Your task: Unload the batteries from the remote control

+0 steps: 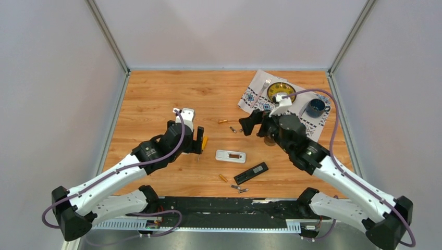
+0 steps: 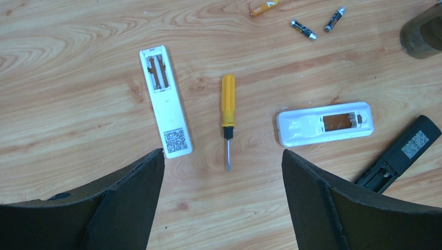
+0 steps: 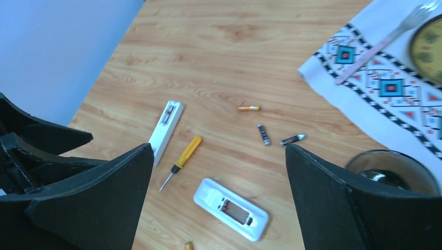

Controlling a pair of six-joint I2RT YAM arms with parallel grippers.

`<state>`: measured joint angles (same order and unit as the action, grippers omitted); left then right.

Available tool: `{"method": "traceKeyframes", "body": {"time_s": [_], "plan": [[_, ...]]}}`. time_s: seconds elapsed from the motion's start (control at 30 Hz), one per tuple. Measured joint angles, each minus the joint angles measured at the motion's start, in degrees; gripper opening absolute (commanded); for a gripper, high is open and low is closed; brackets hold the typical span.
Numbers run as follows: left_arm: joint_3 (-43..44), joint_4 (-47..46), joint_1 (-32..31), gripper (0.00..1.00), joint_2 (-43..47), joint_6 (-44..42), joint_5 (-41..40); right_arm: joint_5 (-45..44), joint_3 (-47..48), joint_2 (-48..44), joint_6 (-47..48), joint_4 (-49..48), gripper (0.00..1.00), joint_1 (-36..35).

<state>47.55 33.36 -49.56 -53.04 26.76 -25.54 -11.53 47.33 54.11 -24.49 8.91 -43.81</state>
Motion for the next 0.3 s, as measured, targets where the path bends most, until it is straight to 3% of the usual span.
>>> {"method": "traceKeyframes", "body": {"time_s": [0.17, 0.3], "plan": [[0.28, -1.33, 0.04, 0.86, -0.92, -0.52, 0.48, -7.21, -4.37, -9.77, 3.21, 0.68, 1.0, 0.24], [-0.66, -4.48, 0.04, 0.86, 0.35, -0.55, 1.27, -11.26, -5.68, -12.35, 5.53, 0.66, 1.0, 0.46]]}}
